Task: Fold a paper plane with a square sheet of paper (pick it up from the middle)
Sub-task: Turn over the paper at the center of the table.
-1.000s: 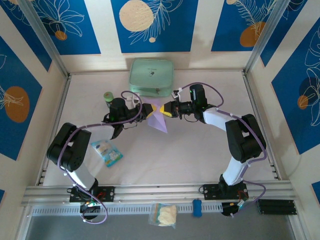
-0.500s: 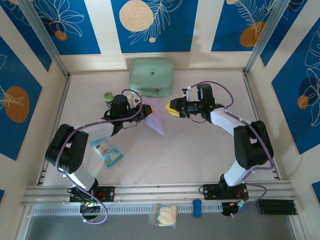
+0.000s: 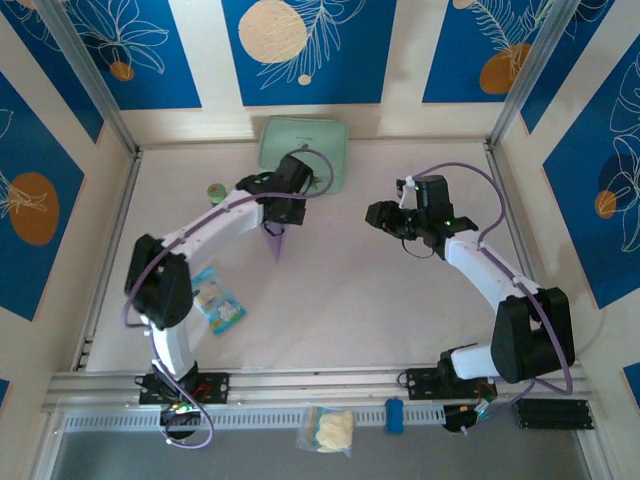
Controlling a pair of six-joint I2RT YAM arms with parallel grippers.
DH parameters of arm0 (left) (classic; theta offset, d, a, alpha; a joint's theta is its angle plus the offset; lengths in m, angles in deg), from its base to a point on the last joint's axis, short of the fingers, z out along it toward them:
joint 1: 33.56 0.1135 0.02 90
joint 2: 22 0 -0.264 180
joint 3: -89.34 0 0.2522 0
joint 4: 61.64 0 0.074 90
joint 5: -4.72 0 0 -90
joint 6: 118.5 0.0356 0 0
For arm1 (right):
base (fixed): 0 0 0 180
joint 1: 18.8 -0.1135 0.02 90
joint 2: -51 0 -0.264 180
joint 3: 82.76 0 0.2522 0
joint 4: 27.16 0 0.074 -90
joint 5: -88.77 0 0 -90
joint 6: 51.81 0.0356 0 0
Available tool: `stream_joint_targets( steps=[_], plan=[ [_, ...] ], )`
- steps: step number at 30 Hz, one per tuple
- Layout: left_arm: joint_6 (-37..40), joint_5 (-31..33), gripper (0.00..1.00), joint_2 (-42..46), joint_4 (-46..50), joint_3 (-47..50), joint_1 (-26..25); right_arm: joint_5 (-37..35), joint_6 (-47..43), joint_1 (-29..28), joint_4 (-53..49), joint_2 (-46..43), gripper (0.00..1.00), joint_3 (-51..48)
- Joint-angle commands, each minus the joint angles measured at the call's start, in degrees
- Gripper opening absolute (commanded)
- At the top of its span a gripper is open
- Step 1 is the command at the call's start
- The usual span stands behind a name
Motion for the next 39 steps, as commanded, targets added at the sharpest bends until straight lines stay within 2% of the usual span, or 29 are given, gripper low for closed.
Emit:
stream_joint_targets(
  steps=[1, 6, 10, 16, 22, 28, 33, 36, 39],
  plan=[
    [2.9, 17.2, 0.14, -6.7, 15.0, -5.7, -2.3, -3.8, -0.9, 0.5, -2.1, -1.7, 0.44, -1.4],
    [1.9, 24.6, 0.11, -16.3, 17.1, -12.2, -4.4, -3.9, -0.4, 1.0, -2.6, -1.8, 0.44, -2.0],
    [1.7, 26.1, 0.09, -21.5, 15.6, -14.5, -4.7, -3.4, 0.2, 1.6, -2.9, -1.8, 0.44, -2.2],
    [0.8, 23.5, 0.09, -26.7, 13.9, -16.4, -5.2, -3.0, 0.6, 2.2, -3.1, -1.5, 0.44, -2.4],
    [-1.7, 17.0, 0.15, -27.6, 12.7, -16.4, -5.7, -3.2, 1.3, 2.7, -3.5, -0.5, 0.43, -2.3],
    [-4.9, 1.9, 0.29, -23.7, 10.7, -16.0, -5.6, -2.9, 2.0, 2.7, -2.8, 0.3, 0.43, -2.5],
    [-9.1, -22.0, 0.42, -15.7, 1.9, -9.8, -5.5, -4.9, 2.4, 2.8, -2.9, 0.7, 0.45, -2.9],
    [-11.8, -34.1, 0.48, -10.6, -4.8, -4.1, -5.0, -5.5, 3.3, 2.8, -2.7, 0.7, 0.48, -3.3],
    [-14.6, -42.4, 0.52, -5.6, -11.1, 2.5, -3.7, -4.5, 4.4, 2.7, -1.9, 1.1, 0.49, -3.8]
  ],
)
